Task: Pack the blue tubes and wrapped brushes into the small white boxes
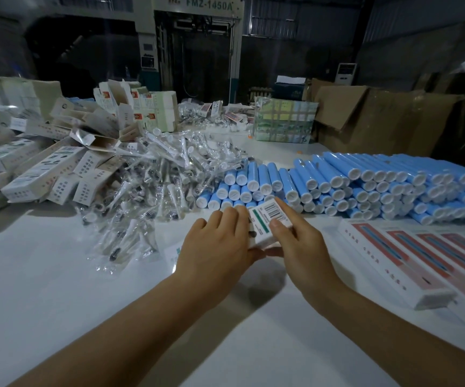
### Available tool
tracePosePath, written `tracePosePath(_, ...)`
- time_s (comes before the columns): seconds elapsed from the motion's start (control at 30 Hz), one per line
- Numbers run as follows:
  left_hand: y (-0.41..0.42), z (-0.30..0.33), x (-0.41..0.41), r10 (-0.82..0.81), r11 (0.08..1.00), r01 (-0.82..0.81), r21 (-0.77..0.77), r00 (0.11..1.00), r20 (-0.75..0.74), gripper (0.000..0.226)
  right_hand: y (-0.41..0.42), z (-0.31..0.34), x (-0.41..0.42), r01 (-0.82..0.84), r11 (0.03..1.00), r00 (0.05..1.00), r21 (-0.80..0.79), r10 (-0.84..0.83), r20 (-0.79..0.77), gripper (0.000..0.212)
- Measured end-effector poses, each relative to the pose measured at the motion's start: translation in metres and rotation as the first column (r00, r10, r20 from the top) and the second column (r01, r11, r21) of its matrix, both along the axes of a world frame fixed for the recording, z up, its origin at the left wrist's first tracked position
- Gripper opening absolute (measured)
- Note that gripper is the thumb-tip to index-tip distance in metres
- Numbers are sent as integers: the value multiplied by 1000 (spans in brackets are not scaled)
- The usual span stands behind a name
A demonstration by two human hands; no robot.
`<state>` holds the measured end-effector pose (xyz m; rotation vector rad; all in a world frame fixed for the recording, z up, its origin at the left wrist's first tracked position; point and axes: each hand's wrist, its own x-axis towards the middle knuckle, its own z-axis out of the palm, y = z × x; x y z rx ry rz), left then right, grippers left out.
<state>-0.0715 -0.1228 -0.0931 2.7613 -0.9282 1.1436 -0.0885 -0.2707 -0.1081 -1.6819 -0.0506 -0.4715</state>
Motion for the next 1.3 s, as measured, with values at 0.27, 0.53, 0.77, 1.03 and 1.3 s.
tracePosePath(0.27,10,24,12,-442,769,80,-634,784,-437,45,-2,18,-6,-102,990,985,95,87,147,43)
tracePosePath(0.53,-5,17,7,-998,-38,-669,-742,66,-8,48,17,15,-9,-124,921,990,-369,142,21,61)
tracePosePath(0.77,-8,10,10,-962,-70,-570,-818,254,-95,35,14,13,-4,4,854,1000,-521,4,15,63)
tracePosePath(1.03,11,6,22,-802,-26,-461,-887,539,-257,17,-46,41,-14,86,578,964,-811,-255,-79,68)
tracePosePath(1.3,5,-7,25,-808,133,-352,-927,503,-307,16,-136,24,-50,-59,119,717,-991,-686,-125,62)
